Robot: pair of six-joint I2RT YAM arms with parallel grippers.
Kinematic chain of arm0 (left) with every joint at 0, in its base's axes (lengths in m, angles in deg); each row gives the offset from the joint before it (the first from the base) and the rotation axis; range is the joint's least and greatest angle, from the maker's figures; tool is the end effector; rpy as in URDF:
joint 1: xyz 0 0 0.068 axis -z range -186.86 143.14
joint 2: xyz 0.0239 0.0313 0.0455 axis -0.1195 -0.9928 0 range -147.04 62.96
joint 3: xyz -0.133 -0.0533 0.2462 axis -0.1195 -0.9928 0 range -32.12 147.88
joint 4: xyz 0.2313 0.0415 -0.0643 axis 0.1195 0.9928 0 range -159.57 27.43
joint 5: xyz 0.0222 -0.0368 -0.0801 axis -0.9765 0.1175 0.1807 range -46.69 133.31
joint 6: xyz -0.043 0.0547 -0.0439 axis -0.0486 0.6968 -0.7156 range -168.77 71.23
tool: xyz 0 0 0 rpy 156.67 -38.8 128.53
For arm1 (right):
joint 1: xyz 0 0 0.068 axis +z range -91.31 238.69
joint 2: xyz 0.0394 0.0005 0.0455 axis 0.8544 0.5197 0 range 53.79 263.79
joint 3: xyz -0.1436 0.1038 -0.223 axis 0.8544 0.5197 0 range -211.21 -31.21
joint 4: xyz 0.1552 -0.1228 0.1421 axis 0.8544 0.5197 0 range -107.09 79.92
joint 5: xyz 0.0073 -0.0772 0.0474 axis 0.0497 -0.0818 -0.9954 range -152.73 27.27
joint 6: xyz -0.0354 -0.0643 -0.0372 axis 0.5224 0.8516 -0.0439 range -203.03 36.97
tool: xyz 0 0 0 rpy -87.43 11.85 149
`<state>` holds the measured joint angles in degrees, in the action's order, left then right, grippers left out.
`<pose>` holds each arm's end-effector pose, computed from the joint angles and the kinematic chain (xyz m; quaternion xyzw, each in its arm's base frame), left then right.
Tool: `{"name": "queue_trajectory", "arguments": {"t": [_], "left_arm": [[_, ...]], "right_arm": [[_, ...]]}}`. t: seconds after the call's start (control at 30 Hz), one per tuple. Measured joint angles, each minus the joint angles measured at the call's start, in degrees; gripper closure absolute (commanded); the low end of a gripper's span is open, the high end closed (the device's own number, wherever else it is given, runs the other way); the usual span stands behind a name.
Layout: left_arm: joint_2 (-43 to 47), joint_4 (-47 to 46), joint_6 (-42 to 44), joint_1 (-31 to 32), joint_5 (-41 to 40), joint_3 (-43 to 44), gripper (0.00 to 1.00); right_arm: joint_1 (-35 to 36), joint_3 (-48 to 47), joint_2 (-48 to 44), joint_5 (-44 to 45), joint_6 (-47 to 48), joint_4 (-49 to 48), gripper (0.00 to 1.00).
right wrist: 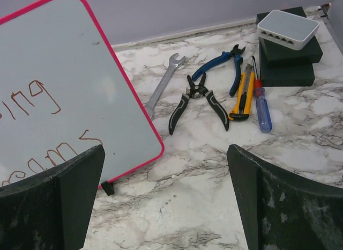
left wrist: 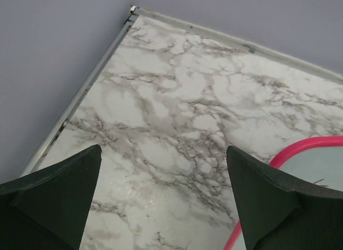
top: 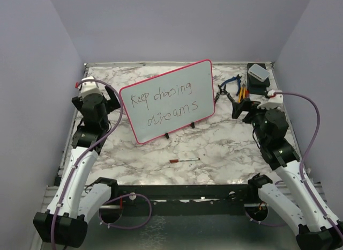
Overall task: Write a sentence on the whiteboard
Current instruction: Reset both arms
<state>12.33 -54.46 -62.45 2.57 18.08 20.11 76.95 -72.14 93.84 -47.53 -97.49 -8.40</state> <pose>0.2059 -0.0031 0.3610 -0.1635 0.7609 0.0471 0.6262 0.1722 0.0371 0.3353 0.0621 0.7495 0.0879 0.6532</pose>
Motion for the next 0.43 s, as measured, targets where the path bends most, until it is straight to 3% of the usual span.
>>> {"name": "queue_trajectory", "arguments": {"t": [0.43], "left_arm": [[7.78, -1.92, 0.85, 0.00, -5.11, -3.43, 0.01]], "right_arm": [[0.00, 0.74, -0.96, 1.86, 1.05, -1.01, 0.00]]}}
